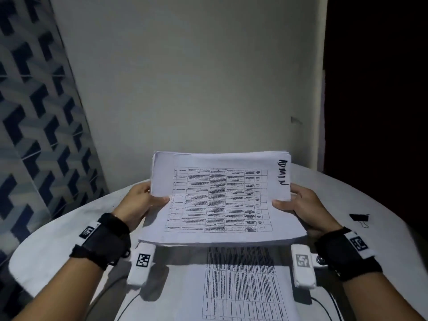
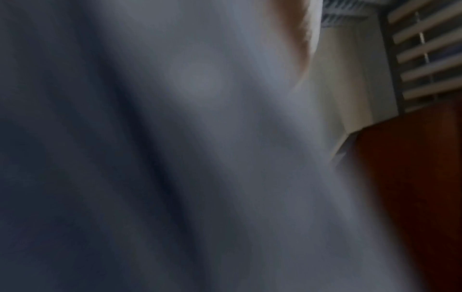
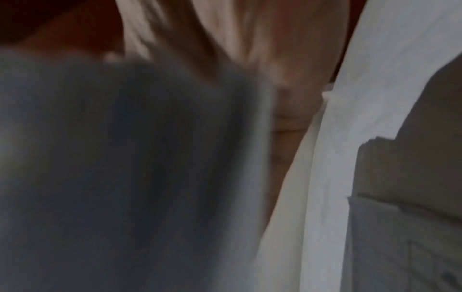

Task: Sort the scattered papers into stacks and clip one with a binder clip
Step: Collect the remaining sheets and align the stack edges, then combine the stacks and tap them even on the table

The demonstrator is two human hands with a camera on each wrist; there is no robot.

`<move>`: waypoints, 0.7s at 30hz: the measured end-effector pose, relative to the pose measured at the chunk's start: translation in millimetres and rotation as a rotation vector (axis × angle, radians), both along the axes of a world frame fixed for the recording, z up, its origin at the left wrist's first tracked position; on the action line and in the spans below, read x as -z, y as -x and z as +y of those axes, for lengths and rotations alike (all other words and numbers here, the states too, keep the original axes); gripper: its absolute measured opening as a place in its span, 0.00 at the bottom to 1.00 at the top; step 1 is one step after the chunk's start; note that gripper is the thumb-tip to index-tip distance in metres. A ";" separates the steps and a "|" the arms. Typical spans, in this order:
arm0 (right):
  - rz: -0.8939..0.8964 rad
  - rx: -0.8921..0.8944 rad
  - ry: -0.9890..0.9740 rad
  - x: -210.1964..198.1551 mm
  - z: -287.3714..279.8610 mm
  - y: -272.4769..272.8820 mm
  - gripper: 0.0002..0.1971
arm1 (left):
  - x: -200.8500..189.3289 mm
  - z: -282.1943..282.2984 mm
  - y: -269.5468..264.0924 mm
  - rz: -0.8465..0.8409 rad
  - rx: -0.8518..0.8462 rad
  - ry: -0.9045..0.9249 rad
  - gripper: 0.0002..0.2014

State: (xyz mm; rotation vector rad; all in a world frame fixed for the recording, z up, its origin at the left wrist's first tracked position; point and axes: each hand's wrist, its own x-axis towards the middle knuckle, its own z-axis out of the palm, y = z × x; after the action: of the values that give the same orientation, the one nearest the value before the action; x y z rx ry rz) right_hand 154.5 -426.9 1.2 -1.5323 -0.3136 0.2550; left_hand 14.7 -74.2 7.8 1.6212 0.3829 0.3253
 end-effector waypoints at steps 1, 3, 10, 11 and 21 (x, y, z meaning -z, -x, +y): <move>0.022 -0.025 0.011 -1.6 1.8 0.4 0.20 | -0.8 3.1 5.0 0.018 0.020 0.007 0.13; 0.067 -0.041 0.017 -0.9 6.4 3.1 0.19 | 0.3 6.1 15.2 0.032 0.029 0.031 0.14; 0.201 0.061 -0.052 20.0 14.0 14.7 0.13 | 2.9 22.7 46.1 0.070 -0.147 0.036 0.04; 0.147 0.141 0.132 24.5 9.1 11.8 0.16 | 7.0 31.3 51.3 0.057 -0.194 0.052 0.02; -0.155 -0.174 1.508 29.3 52.9 46.8 0.32 | 57.7 75.1 72.1 -0.080 -0.480 0.518 0.23</move>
State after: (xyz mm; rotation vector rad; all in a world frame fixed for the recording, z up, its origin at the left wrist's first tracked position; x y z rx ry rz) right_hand 107.7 -374.0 -28.1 -3.0250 -0.3951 0.5773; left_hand -57.4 0.9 -50.0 0.9938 0.7312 0.5959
